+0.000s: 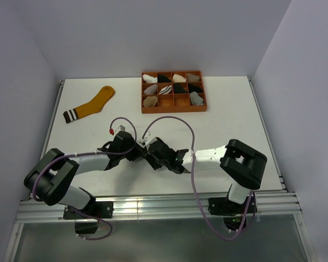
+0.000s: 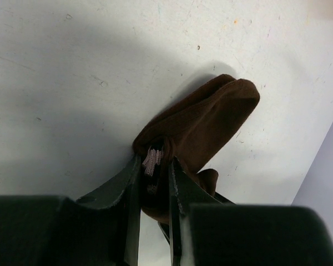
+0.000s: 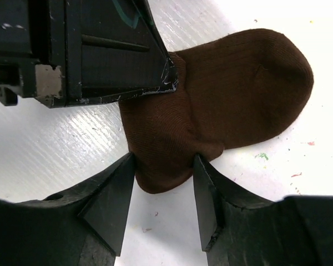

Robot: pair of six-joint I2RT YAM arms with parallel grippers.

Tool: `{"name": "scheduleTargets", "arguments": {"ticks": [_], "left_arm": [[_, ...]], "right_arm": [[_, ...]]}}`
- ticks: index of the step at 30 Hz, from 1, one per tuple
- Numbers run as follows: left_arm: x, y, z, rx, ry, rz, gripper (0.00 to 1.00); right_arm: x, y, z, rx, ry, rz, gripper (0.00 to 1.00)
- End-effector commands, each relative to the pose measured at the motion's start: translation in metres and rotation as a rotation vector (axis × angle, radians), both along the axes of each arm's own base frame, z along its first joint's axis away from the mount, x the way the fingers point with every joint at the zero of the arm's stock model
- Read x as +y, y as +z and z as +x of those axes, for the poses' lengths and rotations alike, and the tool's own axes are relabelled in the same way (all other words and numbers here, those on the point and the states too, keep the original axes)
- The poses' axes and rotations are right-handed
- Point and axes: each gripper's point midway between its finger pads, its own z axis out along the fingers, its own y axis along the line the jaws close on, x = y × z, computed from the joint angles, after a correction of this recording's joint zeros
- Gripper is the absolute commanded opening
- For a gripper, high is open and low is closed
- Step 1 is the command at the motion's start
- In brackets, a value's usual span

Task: Roll the socks
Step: Roll the sock at the center of the board.

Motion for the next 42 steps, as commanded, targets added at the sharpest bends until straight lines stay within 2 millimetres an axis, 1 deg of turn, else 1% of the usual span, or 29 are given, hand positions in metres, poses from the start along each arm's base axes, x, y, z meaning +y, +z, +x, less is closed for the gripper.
{"name": "scheduleTargets", "arguments": {"ticks": [1, 7, 10, 12, 14, 15, 17, 18, 19, 20, 21, 22, 24, 25, 26, 27, 28, 29, 30, 31, 32, 33, 34, 35, 36, 39, 40, 41, 42], "left_arm": [[0.009, -0.028, -0.026, 0.112, -0.074, 0.089, 0.0], [0.003, -0.031, -0.028, 0.119, -0.106, 0.092, 0.0], [0.001, -0.032, -0.029, 0.124, -0.117, 0.092, 0.0], [0.0, -0.033, -0.029, 0.125, -0.123, 0.093, 0.0], [0.001, -0.032, -0.029, 0.122, -0.122, 0.099, 0.0], [0.001, -0.03, -0.028, 0.117, -0.122, 0.096, 0.0], [0.004, -0.028, -0.027, 0.107, -0.115, 0.109, 0.01], [0.004, -0.024, -0.025, 0.094, -0.112, 0.109, 0.05], [0.006, -0.021, -0.025, 0.088, -0.111, 0.115, 0.08], [0.008, -0.019, -0.023, 0.075, -0.102, 0.126, 0.13], [0.007, -0.012, -0.021, 0.054, -0.104, 0.116, 0.21], [0.006, -0.008, -0.02, 0.046, -0.105, 0.112, 0.25], [0.013, -0.001, -0.014, 0.009, -0.076, 0.129, 0.34], [0.013, 0.002, -0.014, 0.001, -0.075, 0.125, 0.37], [0.015, 0.004, -0.012, -0.005, -0.069, 0.121, 0.39], [0.015, 0.009, -0.011, -0.017, -0.065, 0.111, 0.43], [0.018, 0.008, -0.012, -0.015, -0.056, 0.111, 0.45], [0.018, 0.01, -0.012, -0.021, -0.05, 0.104, 0.47], [0.018, 0.016, -0.011, -0.039, -0.045, 0.091, 0.5], [0.02, 0.015, -0.014, -0.037, -0.041, 0.087, 0.52], [0.021, 0.017, -0.015, -0.04, -0.033, 0.072, 0.54], [0.023, 0.021, -0.017, -0.059, -0.025, 0.06, 0.58], [0.024, 0.024, -0.017, -0.069, -0.019, 0.052, 0.6], [0.024, 0.025, -0.019, -0.069, -0.012, 0.039, 0.61], [0.026, 0.028, -0.021, -0.081, -0.006, 0.028, 0.64], [0.027, 0.031, -0.024, -0.093, 0.007, 0.006, 0.67], [0.029, 0.029, -0.026, -0.093, 0.01, 0.005, 0.68], [0.029, 0.027, -0.027, -0.091, 0.013, 0.001, 0.68], [0.029, 0.024, -0.029, -0.084, 0.012, 0.005, 0.68]], "right_arm": [[0.019, 0.012, 0.009, -0.052, 0.027, 0.039, 0.54], [0.03, 0.008, 0.014, -0.068, 0.066, 0.012, 0.55], [0.035, 0.001, 0.014, -0.056, 0.088, -0.006, 0.55], [0.035, -0.009, 0.011, -0.031, 0.1, -0.029, 0.52], [0.035, -0.018, 0.004, 0.015, 0.11, -0.038, 0.45], [0.034, -0.021, 0.002, 0.039, 0.114, -0.035, 0.36], [0.028, -0.024, -0.004, 0.104, 0.108, -0.023, 0.24], [0.025, -0.025, -0.006, 0.146, 0.112, -0.006, 0.18], [0.018, -0.027, -0.007, 0.181, 0.088, 0.001, 0.09], [0.014, -0.025, -0.01, 0.215, 0.091, 0.013, 0.06], [0.009, -0.024, -0.01, 0.264, 0.089, 0.033, 0.0], [0.004, -0.025, -0.012, 0.301, 0.077, 0.035, 0.0], [-0.006, -0.026, -0.016, 0.372, 0.068, 0.022, 0.0], [-0.011, -0.023, -0.019, 0.445, 0.074, 0.018, 0.0], [-0.015, -0.026, -0.02, 0.485, 0.068, 0.005, 0.0], [-0.017, -0.026, -0.021, 0.519, 0.07, -0.001, 0.0], [-0.018, -0.02, -0.022, 0.577, 0.074, 0.003, 0.0], [-0.019, -0.023, -0.023, 0.612, 0.073, -0.004, 0.0], [-0.019, -0.021, -0.026, 0.643, 0.085, 0.0, 0.0], [-0.013, -0.015, -0.022, 0.657, 0.094, 0.015, 0.0], [-0.016, -0.019, -0.028, 0.724, 0.091, 0.003, 0.0], [-0.008, -0.012, -0.023, 0.736, 0.107, 0.021, 0.0], [-0.011, -0.013, -0.027, 0.78, 0.106, 0.002, 0.0], [-0.011, -0.019, -0.028, 0.814, 0.1, -0.008, 0.0], [-0.004, -0.014, -0.024, 0.82, 0.11, 0.003, 0.0], [-0.002, -0.019, -0.027, 0.884, 0.112, -0.002, 0.0], [0.0, -0.017, -0.025, 0.891, 0.115, -0.008, 0.0], [0.001, -0.021, -0.027, 0.914, 0.119, -0.01, 0.0], [0.005, -0.019, -0.026, 0.922, 0.13, -0.002, 0.0]]}}
